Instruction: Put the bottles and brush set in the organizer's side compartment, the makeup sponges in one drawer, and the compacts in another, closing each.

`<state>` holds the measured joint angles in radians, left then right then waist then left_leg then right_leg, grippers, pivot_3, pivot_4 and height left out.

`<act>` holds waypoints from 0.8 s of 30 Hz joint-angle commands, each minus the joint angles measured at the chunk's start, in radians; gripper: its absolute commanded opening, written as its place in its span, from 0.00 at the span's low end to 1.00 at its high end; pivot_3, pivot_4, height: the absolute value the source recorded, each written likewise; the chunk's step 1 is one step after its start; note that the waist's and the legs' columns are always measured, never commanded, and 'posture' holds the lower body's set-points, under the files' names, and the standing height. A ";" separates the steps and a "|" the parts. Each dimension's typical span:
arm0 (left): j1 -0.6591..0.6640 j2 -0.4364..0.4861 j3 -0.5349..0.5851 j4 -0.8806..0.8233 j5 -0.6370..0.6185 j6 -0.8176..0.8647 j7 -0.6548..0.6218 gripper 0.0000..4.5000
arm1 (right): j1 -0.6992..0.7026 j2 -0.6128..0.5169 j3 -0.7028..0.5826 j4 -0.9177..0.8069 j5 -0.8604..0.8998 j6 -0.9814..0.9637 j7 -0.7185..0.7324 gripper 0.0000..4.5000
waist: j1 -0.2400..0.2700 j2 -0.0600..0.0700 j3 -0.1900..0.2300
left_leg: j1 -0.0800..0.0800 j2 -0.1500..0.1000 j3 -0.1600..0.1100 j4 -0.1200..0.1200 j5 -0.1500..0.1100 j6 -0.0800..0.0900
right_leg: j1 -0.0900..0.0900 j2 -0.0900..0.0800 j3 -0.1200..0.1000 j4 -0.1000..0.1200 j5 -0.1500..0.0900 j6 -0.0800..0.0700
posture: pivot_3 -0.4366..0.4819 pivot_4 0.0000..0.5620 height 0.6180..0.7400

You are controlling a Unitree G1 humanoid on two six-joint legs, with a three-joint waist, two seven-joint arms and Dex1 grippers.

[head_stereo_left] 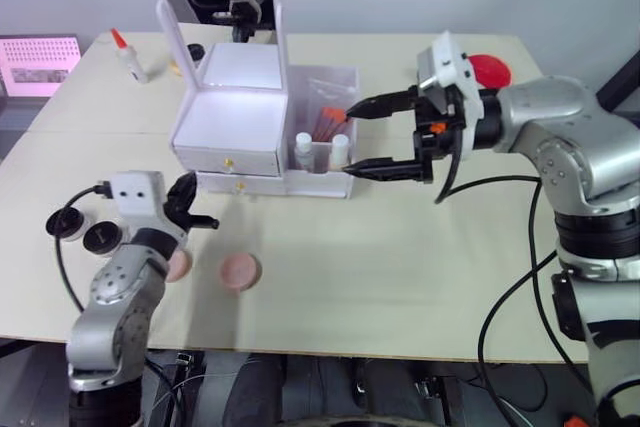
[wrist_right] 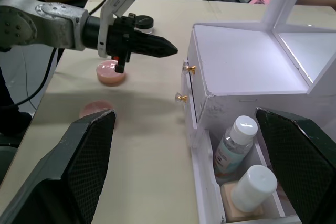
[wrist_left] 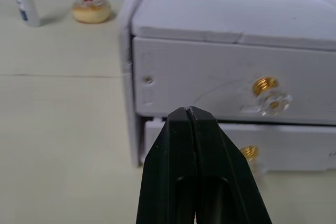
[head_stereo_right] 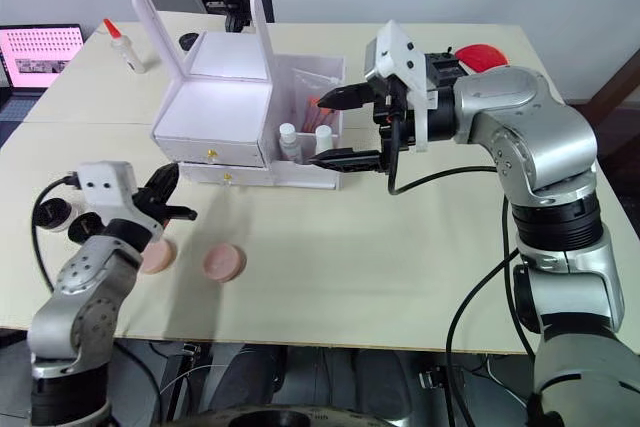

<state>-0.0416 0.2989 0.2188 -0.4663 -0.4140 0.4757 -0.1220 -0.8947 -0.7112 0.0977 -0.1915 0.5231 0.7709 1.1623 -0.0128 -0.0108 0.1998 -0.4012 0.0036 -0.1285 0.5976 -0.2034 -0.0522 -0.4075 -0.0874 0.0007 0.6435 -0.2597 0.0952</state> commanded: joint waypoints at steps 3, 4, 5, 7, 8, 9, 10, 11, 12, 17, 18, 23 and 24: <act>-0.015 -0.036 -0.049 0.000 0.068 -0.070 0.006 0.00 | 0.005 -0.014 -0.013 -0.046 0.003 -0.005 -0.028 1.00 | -0.001 0.000 0.000 | 0.000 0.000 0.000 0.000 0.000 0.000 | 0.000 0.000 0.000 0.000 0.000 0.000 | 0.48 0.27 1.00; -0.007 -0.051 -0.049 -0.007 0.065 -0.083 0.007 0.06 | 0.007 -0.016 -0.015 -0.049 0.003 -0.002 -0.034 1.00 | -0.001 0.000 0.000 | 0.000 0.000 0.000 0.000 0.000 0.000 | 0.000 0.000 0.000 0.000 0.000 0.000 | 0.48 0.27 1.00; -0.001 -0.062 -0.046 -0.013 0.063 -0.092 0.008 0.12 | 0.008 -0.017 -0.016 -0.051 0.005 0.000 -0.039 1.00 | -0.001 0.000 0.000 | 0.000 0.000 0.000 0.000 0.000 0.000 | -0.001 0.000 0.000 0.000 0.000 0.000 | 0.48 0.27 1.00; 0.014 -0.077 -0.037 -0.023 0.073 -0.106 0.016 0.29 | 0.011 -0.020 -0.017 -0.054 0.007 0.002 -0.046 1.00 | 0.000 0.000 0.000 | -0.001 0.000 0.000 0.000 0.000 0.000 | 0.000 0.000 0.000 0.000 0.000 0.000 | 0.48 0.27 1.00; 0.019 -0.074 -0.040 -0.025 0.079 -0.110 0.008 0.41 | 0.012 -0.021 -0.016 -0.054 0.006 0.001 -0.048 1.00 | 0.000 0.000 0.000 | -0.001 0.000 0.000 0.000 0.000 0.000 | -0.001 0.000 0.000 0.000 0.000 0.000 | 0.48 0.27 1.00; 0.023 -0.070 -0.044 -0.027 0.089 -0.116 0.004 0.53 | 0.013 -0.022 -0.015 -0.053 0.005 0.001 -0.049 1.00 | 0.001 0.000 0.000 | -0.001 0.000 0.000 0.000 0.000 0.000 | -0.001 0.000 0.000 0.000 0.000 0.000 | 0.48 0.27 1.00; 0.024 -0.066 -0.047 -0.028 0.096 -0.120 0.000 0.64 | 0.013 -0.023 -0.014 -0.052 0.005 0.001 -0.050 1.00 | 0.001 0.000 0.000 | -0.001 0.000 0.000 0.000 0.000 0.000 | -0.001 0.000 0.000 0.000 0.000 0.000 | 0.48 0.27 1.00; 0.022 -0.071 -0.049 -0.027 0.091 -0.122 -0.002 0.75 | 0.012 -0.022 -0.012 -0.049 0.004 0.000 -0.051 1.00 | 0.001 0.000 0.000 | -0.001 0.000 0.000 0.000 0.000 0.000 | -0.001 0.000 0.000 0.000 0.000 0.000 | 0.48 0.27 1.00; 0.019 -0.077 -0.051 -0.026 0.086 -0.123 -0.004 0.75 | 0.011 -0.021 -0.009 -0.046 0.003 -0.002 -0.053 1.00 | 0.002 0.000 0.000 | -0.001 0.000 0.000 0.000 0.000 0.000 | -0.001 0.000 0.000 0.000 0.000 0.000 | 0.48 0.27 1.00; 0.015 -0.099 -0.081 -0.030 0.084 -0.121 -0.019 0.75 | 0.007 -0.012 -0.002 -0.042 0.001 -0.005 -0.062 1.00 | 0.003 0.000 0.000 | -0.003 0.000 0.000 0.001 0.000 0.000 | -0.001 0.000 0.000 -0.002 0.001 0.001 | 0.48 0.27 1.00; 0.015 -0.103 -0.087 -0.030 0.083 -0.119 -0.022 0.75 | 0.007 -0.009 0.000 -0.041 0.001 -0.005 -0.064 1.00 | 0.003 0.000 0.000 | -0.003 0.000 0.000 0.001 0.000 0.000 | -0.001 0.000 0.000 -0.002 0.001 0.001 | 0.48 0.27 1.00; -0.009 -0.120 -0.119 -0.011 0.103 -0.117 -0.018 0.75 | 0.007 -0.001 0.004 -0.041 -0.001 -0.009 -0.075 1.00 | 0.002 0.000 0.000 | -0.004 0.000 0.000 0.002 0.000 0.000 | -0.001 0.000 0.000 -0.003 0.001 0.002 | 0.48 0.27 1.00; -0.013 -0.123 -0.122 -0.011 0.105 -0.116 -0.017 0.75 | 0.006 0.001 0.004 -0.041 0.000 -0.009 -0.077 1.00 | 0.001 0.000 0.000 | -0.004 0.000 0.000 0.002 0.000 0.000 | -0.001 0.000 0.000 -0.003 0.002 0.002 | 0.48 0.27 1.00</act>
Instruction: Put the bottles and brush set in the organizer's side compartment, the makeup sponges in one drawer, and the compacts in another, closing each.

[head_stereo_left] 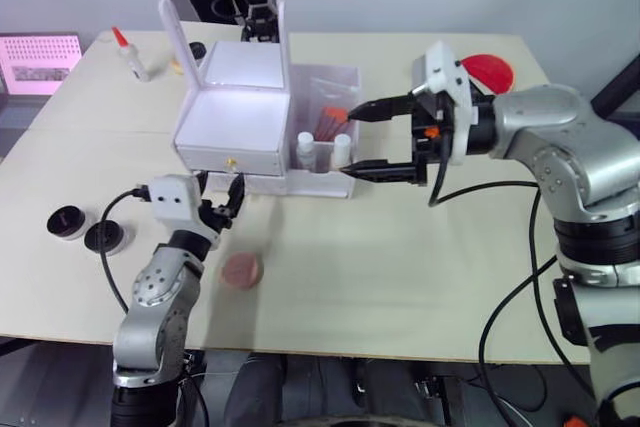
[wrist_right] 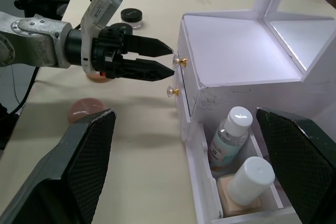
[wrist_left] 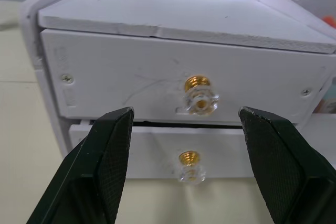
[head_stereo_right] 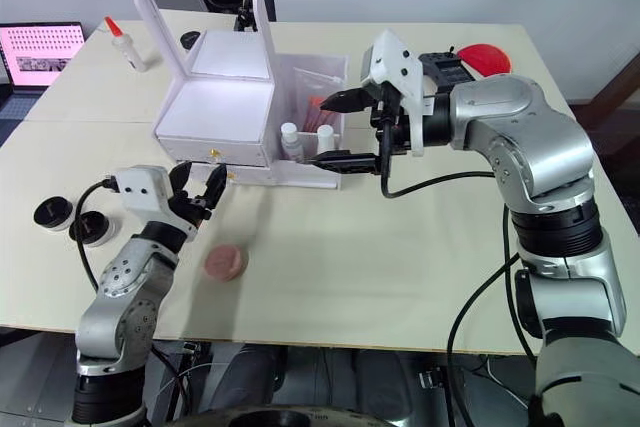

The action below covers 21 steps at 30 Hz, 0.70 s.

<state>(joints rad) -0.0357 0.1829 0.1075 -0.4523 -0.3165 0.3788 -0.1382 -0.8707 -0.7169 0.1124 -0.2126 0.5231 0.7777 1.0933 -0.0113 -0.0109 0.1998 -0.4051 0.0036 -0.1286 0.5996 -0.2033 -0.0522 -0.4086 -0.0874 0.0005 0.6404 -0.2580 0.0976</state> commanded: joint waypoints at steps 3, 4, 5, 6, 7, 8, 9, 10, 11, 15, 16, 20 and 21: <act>-0.029 -0.015 -0.013 -0.017 0.017 -0.022 0.009 0.75 | -0.018 0.008 -0.010 -0.020 -0.002 -0.017 -0.014 1.00 | -0.002 0.000 0.000 | 0.000 0.000 0.000 0.000 0.000 0.000 | 0.000 0.000 0.000 0.000 0.000 0.000 | 0.48 0.27 1.00; -0.031 -0.017 -0.014 -0.016 0.020 -0.023 0.012 0.75 | -0.018 0.008 -0.010 -0.020 -0.002 -0.017 -0.016 1.00 | -0.002 0.000 0.000 | 0.000 0.000 0.000 0.000 0.000 0.000 | 0.000 0.000 0.000 0.000 0.000 0.000 | 0.48 0.27 1.00; -0.033 -0.018 -0.014 -0.014 0.022 -0.024 0.013 0.75 | -0.018 0.008 -0.010 -0.020 -0.002 -0.018 -0.017 1.00 | -0.001 0.000 0.000 | 0.000 0.000 0.000 0.000 0.000 0.000 | 0.000 0.000 0.000 0.000 0.000 0.000 | 0.48 0.27 1.00; -0.035 -0.018 -0.016 -0.011 0.027 -0.024 0.014 0.75 | -0.018 0.008 -0.009 -0.021 -0.003 -0.018 -0.018 1.00 | -0.001 0.000 0.000 | 0.000 0.000 0.000 0.000 0.000 0.000 | 0.000 0.000 0.000 0.000 0.000 0.000 | 0.48 0.27 1.00; -0.037 -0.018 -0.017 -0.009 0.031 -0.023 0.014 0.75 | -0.018 0.007 -0.008 -0.021 -0.004 -0.018 -0.019 1.00 | -0.001 0.000 0.000 | 0.000 0.000 0.000 0.000 0.000 0.000 | 0.000 0.000 0.000 0.000 0.000 0.000 | 0.48 0.27 1.00; -0.036 -0.021 -0.015 -0.010 0.033 -0.021 0.018 0.75 | -0.017 0.008 -0.008 -0.022 -0.004 -0.018 -0.021 1.00 | -0.001 0.000 0.000 | 0.000 0.000 0.000 0.000 0.000 0.000 | 0.000 0.000 0.000 0.000 0.000 0.000 | 0.48 0.27 1.00; -0.033 -0.024 -0.013 -0.011 0.034 -0.020 0.020 0.75 | -0.016 0.008 -0.007 -0.024 -0.003 -0.017 -0.023 1.00 | -0.001 0.000 0.000 | 0.000 0.000 0.000 0.000 0.000 0.000 | 0.000 0.000 0.000 0.000 0.000 0.000 | 0.48 0.27 1.00; -0.029 -0.024 -0.011 -0.013 0.036 -0.016 0.022 0.75 | -0.015 0.009 -0.007 -0.026 -0.004 -0.018 -0.025 1.00 | -0.001 0.000 0.000 | -0.001 0.000 0.000 0.000 0.000 0.000 | 0.000 0.000 0.000 0.000 0.000 0.000 | 0.48 0.27 1.00; -0.025 -0.025 -0.007 -0.015 0.031 -0.018 0.019 0.69 | -0.012 0.016 -0.009 -0.028 0.001 -0.013 -0.032 1.00 | -0.001 0.000 0.000 | -0.001 0.000 0.000 0.000 0.000 0.000 | 0.000 0.000 0.000 -0.001 0.000 0.001 | 0.48 0.27 1.00; -0.026 -0.024 -0.013 -0.002 0.034 -0.021 0.005 0.32 | -0.004 0.029 -0.008 -0.035 0.000 -0.013 -0.050 1.00 | -0.001 0.000 0.000 | -0.001 0.000 0.000 0.000 0.000 0.000 | 0.000 0.000 0.000 -0.001 0.000 0.001 | 0.48 0.27 1.00; -0.030 -0.027 -0.016 0.001 0.038 -0.023 0.008 0.21 | -0.004 0.029 -0.007 -0.034 -0.005 -0.016 -0.052 1.00 | -0.001 0.000 0.000 | -0.001 0.000 0.000 0.000 0.000 0.000 | 0.000 0.000 0.000 -0.001 0.000 0.001 | 0.48 0.27 1.00; -0.034 -0.033 -0.017 -0.001 0.046 -0.030 0.013 0.06 | -0.005 0.029 -0.006 -0.028 -0.011 -0.019 -0.056 1.00 | 0.001 0.000 0.000 | -0.002 0.000 0.000 0.000 0.000 0.000 | 0.000 0.000 0.000 -0.003 0.001 0.002 | 0.48 0.27 1.00; -0.034 -0.033 -0.016 -0.001 0.047 -0.030 0.013 0.06 | -0.005 0.029 -0.006 -0.027 -0.012 -0.020 -0.056 1.00 | 0.001 0.000 0.000 | -0.002 0.000 0.000 0.000 0.000 0.000 | 0.000 0.000 0.000 -0.003 0.002 0.002 | 0.48 0.27 1.00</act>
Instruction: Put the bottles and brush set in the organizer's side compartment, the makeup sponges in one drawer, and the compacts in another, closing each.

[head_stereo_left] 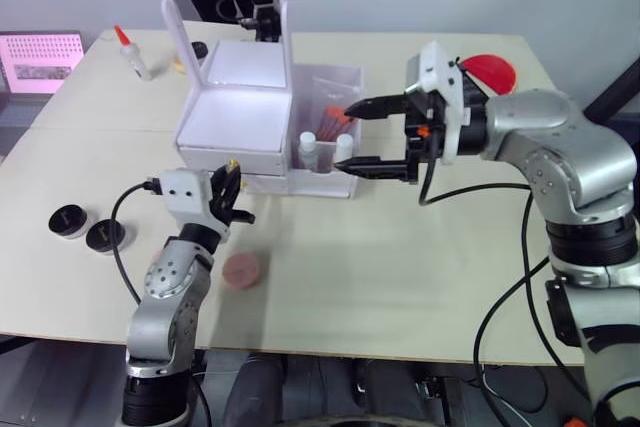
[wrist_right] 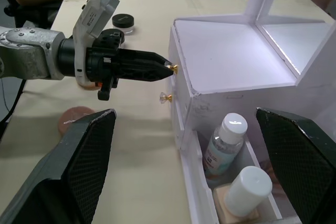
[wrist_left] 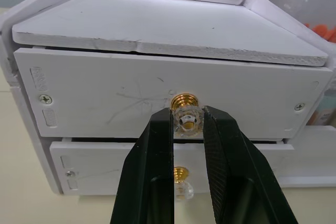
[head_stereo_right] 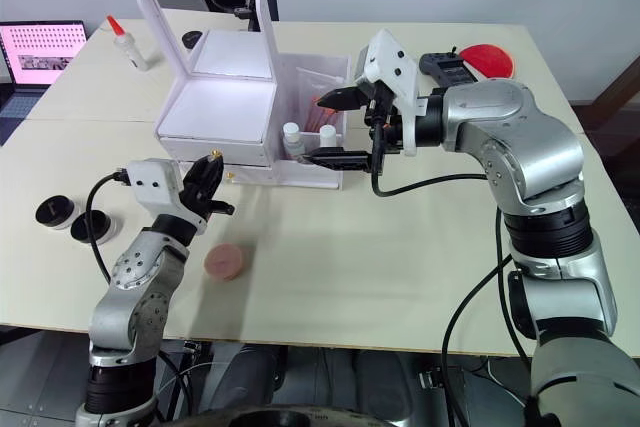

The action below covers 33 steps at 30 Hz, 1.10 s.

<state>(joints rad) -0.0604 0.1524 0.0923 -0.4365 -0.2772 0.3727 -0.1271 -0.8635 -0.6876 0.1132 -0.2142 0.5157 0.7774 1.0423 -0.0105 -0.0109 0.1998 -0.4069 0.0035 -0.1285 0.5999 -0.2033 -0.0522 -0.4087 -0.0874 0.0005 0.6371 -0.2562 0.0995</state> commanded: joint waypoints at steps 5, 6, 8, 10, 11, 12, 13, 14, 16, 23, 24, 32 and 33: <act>0.031 0.001 -0.002 -0.065 0.007 -0.020 -0.005 0.06 | -0.008 0.001 -0.004 -0.026 -0.007 -0.023 -0.005 1.00 | -0.001 0.000 0.000 | 0.000 0.000 0.000 0.000 0.000 0.000 | 0.000 0.000 0.000 -0.002 0.001 0.000 | 0.48 0.27 1.00; 0.051 0.002 -0.007 -0.092 0.003 -0.014 -0.007 0.06 | -0.008 0.002 -0.002 -0.024 -0.006 -0.023 -0.005 1.00 | -0.004 0.000 0.000 | -0.001 0.000 0.000 0.000 0.000 0.000 | 0.000 0.000 0.000 -0.002 0.001 0.000 | 0.48 0.27 1.00; 0.094 0.004 -0.013 -0.145 -0.002 -0.004 -0.009 0.06 | -0.009 0.006 0.003 -0.017 -0.009 -0.028 -0.003 1.00 | -0.006 0.000 0.000 | -0.001 0.000 0.001 -0.001 0.000 0.000 | 0.000 0.000 0.000 -0.004 0.001 0.000 | 0.48 0.27 1.00; 0.135 0.008 -0.011 -0.190 -0.008 0.007 -0.008 0.06 | -0.010 0.008 0.007 -0.011 -0.010 -0.032 0.001 1.00 | -0.003 0.000 0.000 | -0.001 0.000 0.001 -0.002 0.000 0.000 | 0.000 0.000 0.000 -0.005 0.001 0.001 | 0.48 0.27 1.00; 0.154 0.010 -0.008 -0.210 -0.011 0.014 -0.008 0.06 | -0.010 0.009 0.009 -0.009 -0.010 -0.034 0.003 1.00 | -0.002 0.000 0.000 | -0.001 0.000 0.001 -0.002 0.000 0.000 | 0.000 0.000 0.000 -0.005 0.001 0.001 | 0.48 0.27 1.00; 0.175 0.012 -0.004 -0.231 -0.016 0.023 -0.010 0.06 | -0.010 0.011 0.012 -0.005 -0.010 -0.036 0.006 1.00 | -0.002 0.000 0.000 | -0.001 0.000 0.001 -0.002 0.000 0.000 | 0.000 0.000 0.000 -0.005 0.001 0.001 | 0.48 0.27 1.00; 0.194 0.016 -0.002 -0.250 -0.019 0.031 -0.012 0.06 | -0.011 0.013 0.016 -0.001 -0.010 -0.038 0.008 1.00 | -0.003 0.000 0.000 | -0.001 0.000 0.001 -0.002 0.000 0.000 | 0.000 0.000 0.000 -0.005 0.001 0.000 | 0.48 0.27 1.00; 0.215 0.019 0.002 -0.271 -0.022 0.036 -0.014 0.06 | -0.013 0.015 0.019 0.003 -0.009 -0.040 0.010 1.00 | -0.003 0.000 0.000 | -0.001 0.000 0.001 -0.002 0.000 0.000 | 0.000 0.000 0.000 -0.005 0.001 0.000 | 0.48 0.27 1.00; 0.253 0.025 0.008 -0.307 -0.030 0.048 -0.014 0.06 | -0.018 0.021 0.026 0.012 -0.011 -0.046 0.015 1.00 | -0.003 0.000 0.000 | -0.001 0.000 0.001 -0.002 0.000 0.000 | 0.000 0.000 0.000 -0.005 0.001 -0.002 | 0.48 0.27 1.00; 0.388 0.035 0.032 -0.425 -0.056 0.081 -0.009 0.06 | -0.036 0.037 0.038 0.043 -0.018 -0.057 0.041 1.00 | -0.005 0.000 0.000 | -0.001 0.000 0.001 -0.002 0.000 0.000 | 0.000 0.000 0.000 -0.006 0.001 -0.003 | 0.48 0.27 1.00; 0.412 0.037 0.041 -0.441 -0.062 0.083 -0.009 0.06 | -0.038 0.039 0.040 0.047 -0.020 -0.059 0.046 1.00 | -0.006 0.000 0.000 | -0.001 0.000 0.001 -0.002 0.000 0.000 | 0.000 0.000 0.000 -0.006 0.001 -0.003 | 0.48 0.27 1.00; 0.521 0.027 0.046 -0.488 -0.087 0.083 0.000 0.06 | -0.058 0.060 0.055 0.086 -0.027 -0.077 0.066 1.00 | -0.011 0.000 0.000 | -0.001 0.000 0.004 -0.002 0.000 0.000 | -0.001 -0.001 0.002 -0.008 0.001 -0.003 | 0.48 0.27 1.00; 0.521 0.032 0.047 -0.490 -0.087 0.087 0.001 0.06 | -0.060 0.063 0.056 0.090 -0.029 -0.080 0.067 1.00 | -0.011 0.000 0.000 | -0.001 0.000 0.005 -0.002 -0.001 0.000 | -0.001 -0.001 0.003 -0.008 0.001 -0.003 | 0.48 0.27 1.00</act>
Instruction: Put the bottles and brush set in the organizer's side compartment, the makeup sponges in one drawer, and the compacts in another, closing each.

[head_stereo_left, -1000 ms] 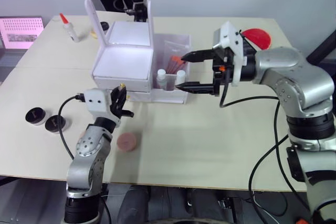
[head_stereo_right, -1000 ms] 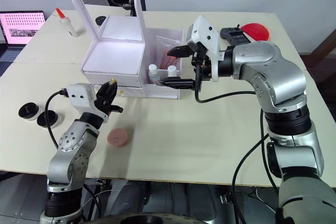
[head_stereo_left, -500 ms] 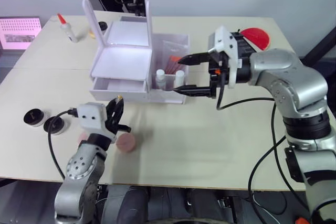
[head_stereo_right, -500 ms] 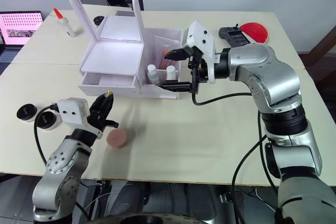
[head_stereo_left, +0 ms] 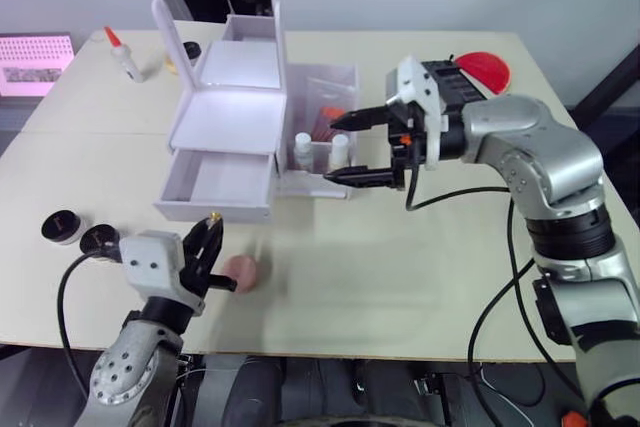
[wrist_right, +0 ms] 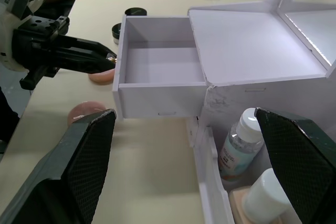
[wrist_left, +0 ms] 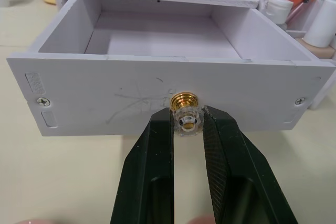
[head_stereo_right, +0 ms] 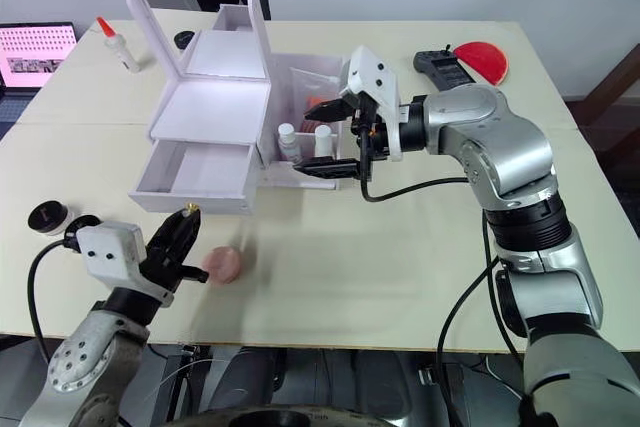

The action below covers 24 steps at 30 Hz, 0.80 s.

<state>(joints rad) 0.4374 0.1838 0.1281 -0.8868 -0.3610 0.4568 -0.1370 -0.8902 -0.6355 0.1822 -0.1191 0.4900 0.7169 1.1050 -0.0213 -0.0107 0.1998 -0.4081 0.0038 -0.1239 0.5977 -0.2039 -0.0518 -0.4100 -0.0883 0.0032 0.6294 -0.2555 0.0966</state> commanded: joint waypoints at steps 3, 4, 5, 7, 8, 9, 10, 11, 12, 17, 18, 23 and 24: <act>0.025 0.004 0.027 -0.059 -0.021 0.019 0.015 0.06 | -0.037 0.016 -0.012 0.006 -0.008 -0.025 0.008 1.00 | 0.001 0.000 0.000 | 0.000 0.000 0.001 0.000 0.000 0.000 | 0.000 0.000 0.000 0.000 0.000 0.000 | 0.48 0.27 1.00; 0.029 0.005 0.036 -0.068 -0.030 0.024 0.014 0.17 | -0.039 0.018 -0.013 0.009 -0.009 -0.027 0.009 1.00 | 0.001 0.000 0.000 | 0.000 0.000 0.001 0.000 0.000 0.000 | -0.001 0.000 0.001 0.000 0.000 0.000 | 0.48 0.27 1.00; 0.031 0.006 0.042 -0.075 -0.037 0.028 0.013 0.29 | -0.040 0.018 -0.013 0.011 -0.009 -0.028 0.010 1.00 | 0.000 0.000 0.000 | 0.000 0.000 0.001 0.000 0.000 0.000 | -0.001 0.000 0.001 0.000 0.000 0.000 | 0.48 0.27 1.00; 0.045 0.011 0.055 -0.093 -0.060 0.025 0.000 0.48 | -0.042 0.020 -0.014 0.018 -0.009 -0.029 0.013 1.00 | 0.000 0.000 0.000 | 0.000 0.000 0.001 0.000 0.000 0.000 | -0.001 0.000 0.001 0.000 0.000 0.000 | 0.48 0.27 1.00; 0.052 0.014 0.060 -0.101 -0.070 0.024 -0.008 0.60 | -0.043 0.021 -0.015 0.021 -0.009 -0.030 0.015 1.00 | 0.000 0.000 0.000 | 0.000 0.000 0.002 0.000 0.000 0.000 | -0.001 0.000 0.001 0.000 0.000 0.000 | 0.48 0.27 1.00; 0.069 0.018 0.070 -0.117 -0.088 0.015 -0.023 0.69 | -0.045 0.020 -0.018 0.026 -0.007 -0.030 0.019 1.00 | 0.000 0.000 0.000 | 0.000 0.000 0.002 0.000 0.000 0.000 | -0.001 0.000 0.001 0.000 0.000 0.000 | 0.48 0.27 1.00; 0.095 0.021 0.085 -0.133 -0.111 0.003 -0.041 0.81 | -0.047 0.019 -0.021 0.033 -0.006 -0.031 0.025 1.00 | 0.000 0.000 0.000 | 0.000 0.000 0.002 0.000 0.000 0.000 | -0.001 0.000 0.002 0.000 0.000 0.000 | 0.48 0.27 1.00; 0.112 0.022 0.094 -0.144 -0.127 -0.004 -0.053 0.93 | -0.049 0.017 -0.023 0.038 -0.006 -0.033 0.030 1.00 | -0.001 0.000 0.000 | 0.000 0.000 0.003 0.000 0.000 0.000 | -0.001 0.000 0.003 0.000 0.000 0.000 | 0.48 0.27 1.00; 0.170 0.037 0.135 -0.153 -0.166 -0.038 -0.097 0.99 | -0.056 0.010 -0.030 0.059 -0.002 -0.036 0.047 1.00 | -0.002 0.000 0.000 | 0.000 0.001 0.005 0.000 -0.001 -0.001 | -0.002 0.000 0.004 -0.001 0.000 0.000 | 0.48 0.27 1.00; 0.376 0.071 0.414 -0.121 -0.367 -0.177 -0.261 0.99 | -0.083 -0.022 -0.064 0.165 0.008 -0.077 0.126 1.00 | -0.008 -0.001 0.000 | -0.001 0.002 0.011 0.000 -0.004 -0.004 | -0.005 0.000 0.009 -0.002 -0.002 0.002 | 0.48 0.27 1.00; 0.395 0.081 0.478 -0.089 -0.407 -0.199 -0.288 0.99 | -0.087 -0.025 -0.076 0.191 0.005 -0.098 0.136 1.00 | -0.008 -0.001 0.000 | -0.001 0.002 0.011 0.000 -0.004 -0.004 | -0.005 0.000 0.010 -0.002 -0.002 0.002 | 0.48 0.27 1.00; 0.355 0.234 0.773 0.153 -0.560 -0.232 -0.365 0.99 | -0.077 -0.058 -0.145 0.346 -0.024 -0.216 0.165 1.00 | -0.005 -0.001 0.000 | -0.001 0.003 0.011 0.002 -0.004 -0.004 | -0.007 0.001 0.009 0.000 -0.001 0.000 | 0.48 0.27 1.00; 0.342 0.264 0.810 0.201 -0.572 -0.231 -0.383 0.99 | -0.070 -0.067 -0.152 0.375 -0.037 -0.247 0.169 1.00 | -0.004 -0.001 0.000 | -0.001 0.003 0.011 0.003 -0.004 -0.004 | -0.006 0.001 0.009 0.000 -0.001 0.000 | 0.48 0.27 1.00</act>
<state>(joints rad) 0.7882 0.4224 0.8609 -0.7348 -0.8875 0.2472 -0.4919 -0.9516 -0.6824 0.0788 0.2315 0.4692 0.5282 1.2631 -0.0256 -0.0121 0.2002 -0.4090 0.0068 -0.1126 0.6013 -0.2082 -0.0555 -0.4163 -0.0873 0.0124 0.6293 -0.2562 0.0968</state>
